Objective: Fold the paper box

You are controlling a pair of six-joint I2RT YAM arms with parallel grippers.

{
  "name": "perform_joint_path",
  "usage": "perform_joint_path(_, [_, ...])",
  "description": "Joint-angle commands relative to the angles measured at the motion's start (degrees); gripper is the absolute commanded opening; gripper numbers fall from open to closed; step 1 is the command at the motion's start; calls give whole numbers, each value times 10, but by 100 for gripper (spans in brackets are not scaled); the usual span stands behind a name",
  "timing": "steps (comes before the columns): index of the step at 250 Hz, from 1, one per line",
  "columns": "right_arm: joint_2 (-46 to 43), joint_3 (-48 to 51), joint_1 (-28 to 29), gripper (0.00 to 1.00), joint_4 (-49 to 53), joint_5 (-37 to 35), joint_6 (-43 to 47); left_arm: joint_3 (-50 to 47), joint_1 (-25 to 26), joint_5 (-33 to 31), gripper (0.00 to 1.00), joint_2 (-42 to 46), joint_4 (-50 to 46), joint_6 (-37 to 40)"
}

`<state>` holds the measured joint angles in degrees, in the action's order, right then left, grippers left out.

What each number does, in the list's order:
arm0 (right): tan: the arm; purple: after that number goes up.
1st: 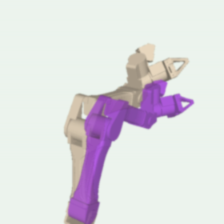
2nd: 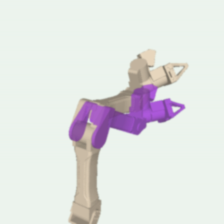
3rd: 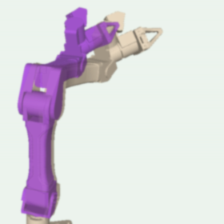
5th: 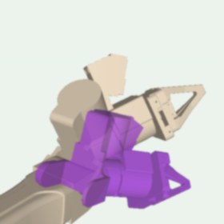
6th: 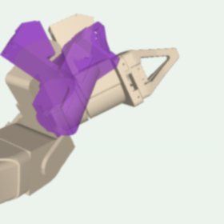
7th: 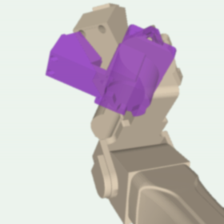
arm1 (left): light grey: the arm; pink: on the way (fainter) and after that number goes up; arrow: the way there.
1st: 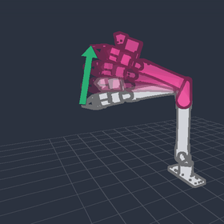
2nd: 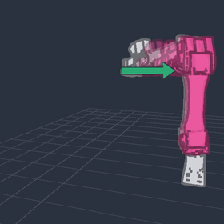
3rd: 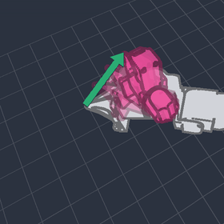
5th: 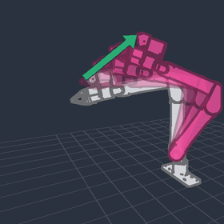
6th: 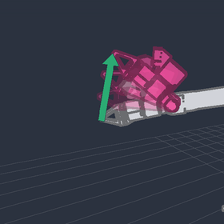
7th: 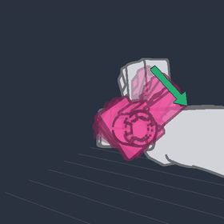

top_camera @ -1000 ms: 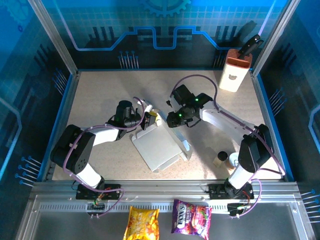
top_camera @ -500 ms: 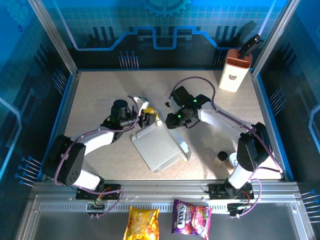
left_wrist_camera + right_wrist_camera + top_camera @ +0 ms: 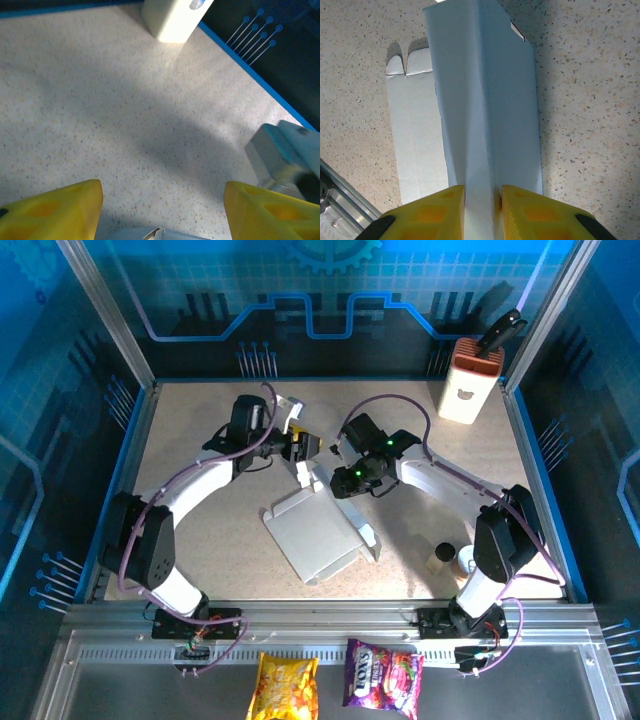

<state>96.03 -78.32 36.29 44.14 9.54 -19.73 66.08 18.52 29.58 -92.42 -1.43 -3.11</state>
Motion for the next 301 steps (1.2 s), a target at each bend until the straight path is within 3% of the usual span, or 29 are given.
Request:
perform_joint_path(1, [13,15,-8,26,0,-4,-10,40,-3,31,66,-30,-133,-2])
perform_joint_path(66, [16,18,-17,26,-3,-3,-13,70,-2,51,66,-58,-199,1])
perform_joint_path(139, [11,25,-30,25,-6,4,-15,85,1,83,53,-77,-215,-11])
perform_joint_path(198, [9,29,-33,24,-9,4,-13,84,7,83,50,-83,-217,-15])
perform_joint_path(301, [5,43,-44,24,-14,-11,-14,115,8,46,61,-104,-207,-21])
